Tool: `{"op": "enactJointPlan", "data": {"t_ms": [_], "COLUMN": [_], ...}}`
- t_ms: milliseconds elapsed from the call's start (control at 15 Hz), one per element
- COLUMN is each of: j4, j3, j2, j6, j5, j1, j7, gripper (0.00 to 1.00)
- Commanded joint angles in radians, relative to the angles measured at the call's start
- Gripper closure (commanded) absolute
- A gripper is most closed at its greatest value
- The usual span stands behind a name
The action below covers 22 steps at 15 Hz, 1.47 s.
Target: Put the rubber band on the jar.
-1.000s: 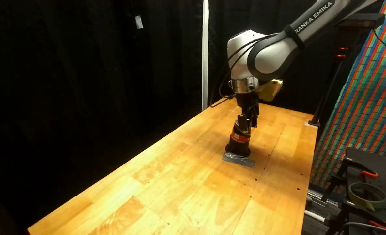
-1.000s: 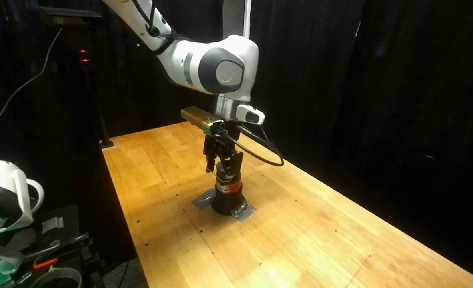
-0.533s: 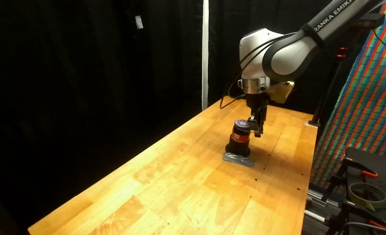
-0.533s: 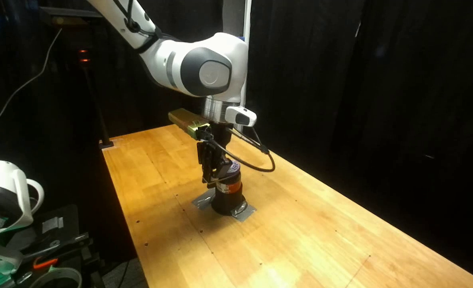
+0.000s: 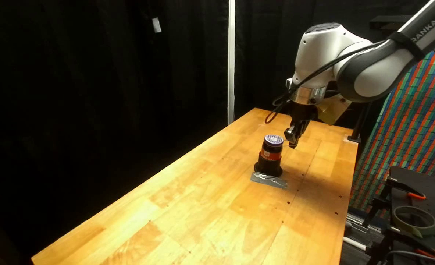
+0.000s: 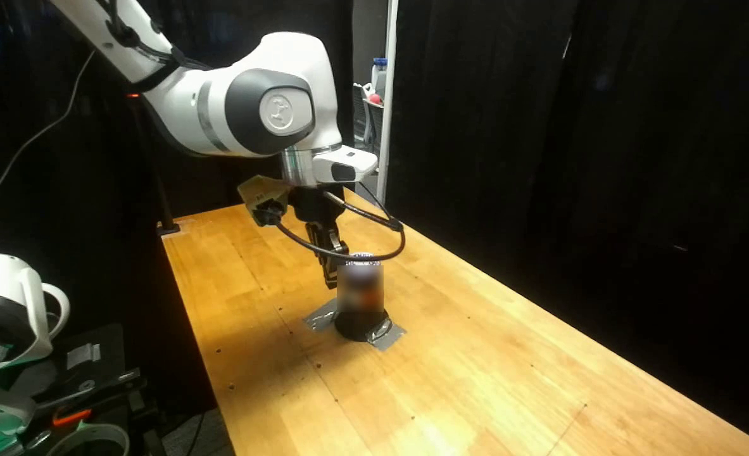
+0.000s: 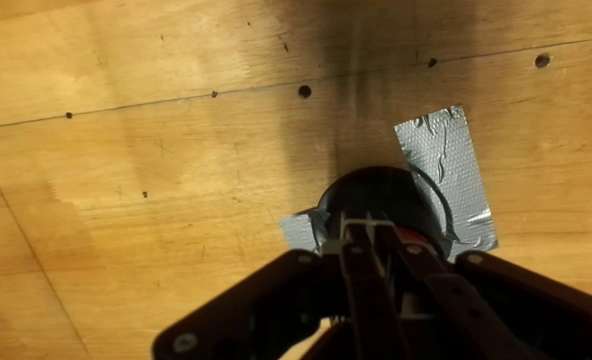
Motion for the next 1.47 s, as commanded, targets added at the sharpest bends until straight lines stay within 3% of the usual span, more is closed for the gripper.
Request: {"op": "enactJointPlan", "data": {"t_ms": [0,267,933,1200,1400], "j4": [-0.134,-0.169,-0.102,-0.092,-0.092], "j3": [-0.014,0.014,0.024,0.029,0.031], "j2": [-0.114,-0.118,-0.056,-0.014,0.007], "j6": [0.074,0.129,0.133,0.120,0.119], "j5": [-0.190,-0.431,-1.258,-1.427,-1.486], "j1": [0.016,0.003,0.060,0.065,0.064], "j7": [0.206,0.410,1.070,1.199,1.245], "gripper": [0.89,0.90,0.89,0.90,0.89]}}
